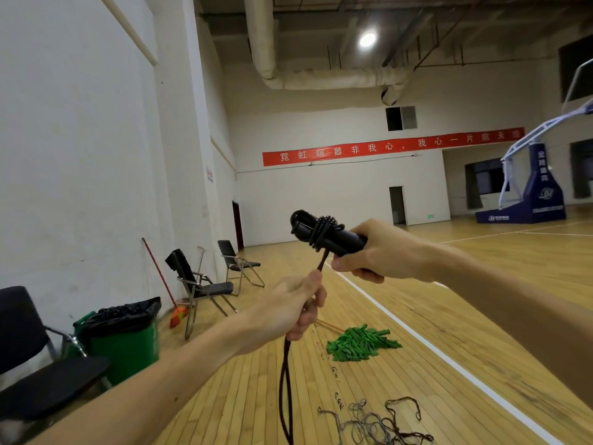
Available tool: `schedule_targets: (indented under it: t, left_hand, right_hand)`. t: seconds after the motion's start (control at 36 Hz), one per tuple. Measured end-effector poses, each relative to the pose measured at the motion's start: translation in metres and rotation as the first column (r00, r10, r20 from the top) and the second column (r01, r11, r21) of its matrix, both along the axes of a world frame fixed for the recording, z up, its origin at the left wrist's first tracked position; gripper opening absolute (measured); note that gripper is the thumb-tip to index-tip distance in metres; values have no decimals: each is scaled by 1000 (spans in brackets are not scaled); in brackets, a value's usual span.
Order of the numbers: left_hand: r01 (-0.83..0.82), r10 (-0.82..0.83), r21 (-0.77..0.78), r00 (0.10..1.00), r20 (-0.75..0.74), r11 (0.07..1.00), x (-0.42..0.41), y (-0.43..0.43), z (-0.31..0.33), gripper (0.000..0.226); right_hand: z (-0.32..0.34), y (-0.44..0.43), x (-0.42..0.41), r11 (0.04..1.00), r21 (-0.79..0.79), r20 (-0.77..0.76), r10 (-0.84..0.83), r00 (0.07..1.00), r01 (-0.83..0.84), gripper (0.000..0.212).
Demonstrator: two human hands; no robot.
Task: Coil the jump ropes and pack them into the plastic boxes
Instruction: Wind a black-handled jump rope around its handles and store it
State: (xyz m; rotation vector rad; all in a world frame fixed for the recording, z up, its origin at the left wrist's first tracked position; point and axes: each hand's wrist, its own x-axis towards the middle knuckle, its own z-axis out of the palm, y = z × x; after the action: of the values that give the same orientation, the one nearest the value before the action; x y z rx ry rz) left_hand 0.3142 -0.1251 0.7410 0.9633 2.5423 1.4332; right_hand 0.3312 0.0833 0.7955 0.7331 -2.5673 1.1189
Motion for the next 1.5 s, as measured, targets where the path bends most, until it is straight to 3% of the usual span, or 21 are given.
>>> schedule_targets:
  t: [0.08, 0.19, 0.39, 0.53, 0.67, 0.89, 1.08, 1.22, 1.5]
  left_hand:
    - [-85, 69, -108, 988, -138, 990, 4, 5, -6, 41]
    - [-242, 108, -245, 882, -458, 939, 9, 9, -7, 27]
    - [-399, 1, -477, 768, -641, 783, 18, 7, 20, 16]
    - [-507, -112, -543, 654, -748, 669, 18, -4, 47, 24]
    - [-498, -192, -602, 649, -736, 624, 24, -7, 69, 23]
    - [-353, -228, -631, 722, -654, 691, 28, -12, 101, 19]
    - [-154, -244, -613, 822, -515, 775, 28, -12, 109, 8]
    - [13, -224, -479, 895, -386, 877, 22, -24, 107, 14]
    - [178, -248, -317, 949, -197, 932, 10, -34, 87, 21]
  right_hand:
    - [-2, 8, -10, 996, -4, -14, -89, 996, 89, 15]
    - [-15, 13, -24, 983, 49, -11, -175, 985, 175, 14]
    - [-26, 8, -34, 958, 173, 56, -243, 968, 230, 14]
    - [-21, 1, -29, 945, 233, 125, -263, 957, 229, 18]
    - [-16, -10, -17, 939, 288, 255, -262, 931, 186, 19]
    - [-13, -30, 9, 912, 409, 355, -199, 913, 40, 16]
    - [-11, -39, 26, 853, 517, 282, -94, 955, -69, 24]
    - [-9, -35, 36, 865, 486, 261, -6, 965, -126, 29]
    - [-11, -40, 49, 849, 500, 193, 82, 978, -170, 29]
